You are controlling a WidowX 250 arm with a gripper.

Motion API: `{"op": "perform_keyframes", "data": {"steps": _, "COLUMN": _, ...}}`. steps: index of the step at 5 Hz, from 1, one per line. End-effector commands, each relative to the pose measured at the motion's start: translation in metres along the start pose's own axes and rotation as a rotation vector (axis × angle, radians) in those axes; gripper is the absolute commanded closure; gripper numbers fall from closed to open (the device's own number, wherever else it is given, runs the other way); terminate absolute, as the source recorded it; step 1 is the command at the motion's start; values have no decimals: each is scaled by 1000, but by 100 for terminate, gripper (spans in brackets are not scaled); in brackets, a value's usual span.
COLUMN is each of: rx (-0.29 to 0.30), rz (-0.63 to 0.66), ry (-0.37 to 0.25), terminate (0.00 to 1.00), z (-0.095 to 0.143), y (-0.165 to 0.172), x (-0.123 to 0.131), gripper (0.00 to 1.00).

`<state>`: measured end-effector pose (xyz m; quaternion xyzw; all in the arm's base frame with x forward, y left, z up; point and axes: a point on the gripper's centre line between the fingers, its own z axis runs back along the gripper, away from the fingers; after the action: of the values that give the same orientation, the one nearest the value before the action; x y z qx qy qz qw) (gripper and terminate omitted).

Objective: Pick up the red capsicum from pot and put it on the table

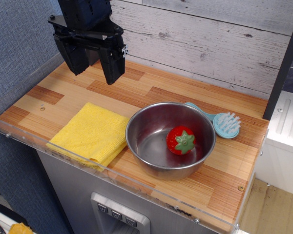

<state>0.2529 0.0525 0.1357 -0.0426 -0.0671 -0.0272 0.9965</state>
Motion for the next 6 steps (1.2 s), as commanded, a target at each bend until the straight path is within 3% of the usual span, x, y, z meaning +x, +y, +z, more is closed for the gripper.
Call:
{"op": "perform_keyframes", "data": {"steps": 1, "rx": 0, "rz": 0, "ry": 0, "terminate": 0, "z": 0, "y": 0, "x": 0, "gripper": 0}}
{"op": "perform_keyframes", "data": {"steps": 4, "rx": -20, "rz": -156, "ry": 0, "terminate": 0, "z": -22, "y": -62, "x": 36, "gripper": 0}}
{"op": "perform_keyframes", "data": {"steps": 5, "rx": 1, "rz": -241, "ry": 18, "terminate": 0, "z": -43, "y": -96, "x": 51, "gripper": 0}}
{"op": "perform_keyframes", "data": {"steps": 6, "rx": 43, "rz": -339, "ry": 87, "terminate": 0, "z": -73, "y": -126, "x": 61, "gripper": 0}}
